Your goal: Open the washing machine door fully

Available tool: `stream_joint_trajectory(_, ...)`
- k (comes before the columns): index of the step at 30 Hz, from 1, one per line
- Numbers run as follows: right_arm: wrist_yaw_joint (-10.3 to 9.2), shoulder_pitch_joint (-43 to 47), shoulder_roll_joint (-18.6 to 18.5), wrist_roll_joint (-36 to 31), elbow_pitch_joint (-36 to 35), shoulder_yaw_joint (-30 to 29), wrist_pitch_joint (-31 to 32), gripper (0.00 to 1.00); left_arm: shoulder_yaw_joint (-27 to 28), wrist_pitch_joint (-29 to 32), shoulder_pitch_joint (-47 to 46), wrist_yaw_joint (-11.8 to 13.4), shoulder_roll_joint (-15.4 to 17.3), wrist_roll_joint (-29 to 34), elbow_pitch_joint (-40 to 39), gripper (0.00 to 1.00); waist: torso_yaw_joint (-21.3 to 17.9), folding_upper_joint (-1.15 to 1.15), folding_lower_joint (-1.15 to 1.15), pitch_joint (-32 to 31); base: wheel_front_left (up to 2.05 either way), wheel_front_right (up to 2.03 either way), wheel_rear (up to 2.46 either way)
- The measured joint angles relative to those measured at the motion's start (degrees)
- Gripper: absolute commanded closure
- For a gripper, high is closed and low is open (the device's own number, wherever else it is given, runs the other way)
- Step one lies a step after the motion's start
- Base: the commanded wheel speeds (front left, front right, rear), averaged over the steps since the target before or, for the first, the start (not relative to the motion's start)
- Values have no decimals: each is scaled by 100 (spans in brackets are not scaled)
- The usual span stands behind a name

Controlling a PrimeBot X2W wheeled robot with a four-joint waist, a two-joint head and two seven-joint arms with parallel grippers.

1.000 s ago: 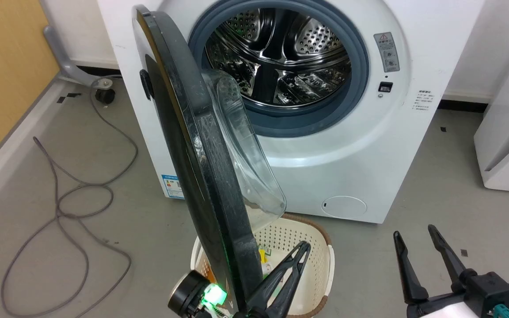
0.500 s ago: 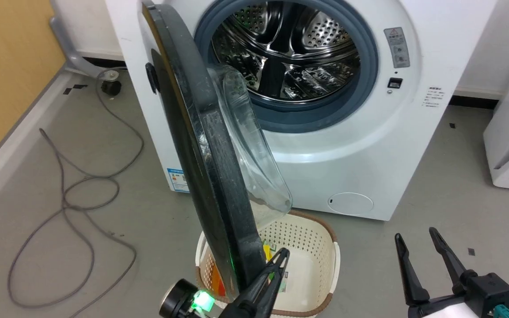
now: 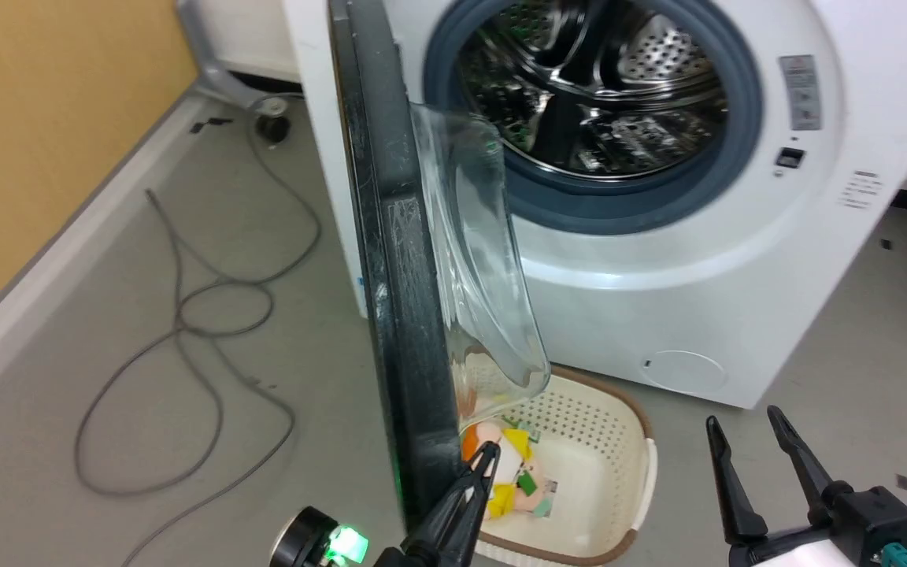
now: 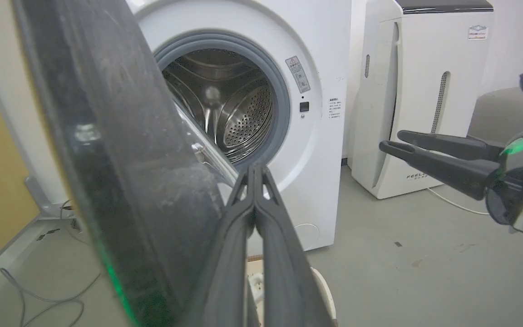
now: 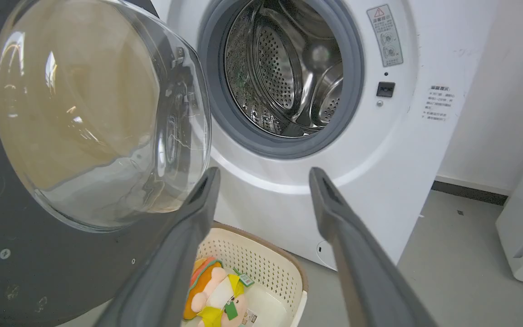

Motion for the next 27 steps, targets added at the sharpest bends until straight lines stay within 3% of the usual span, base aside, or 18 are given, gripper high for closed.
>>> stream_joint_trajectory(17, 0, -29, 2, -57, -27, -81, 1, 0, 628, -16, 191, 316, 82, -3, -188, 100, 798, 0, 0, 273, 0, 0, 0)
stream_joint_trajectory(27, 1, -123, 3, -224, -49, -122, 1, 0, 1532, -16, 166, 543, 178, -170, 52, 100, 1154, 0, 0, 541, 0, 0, 0)
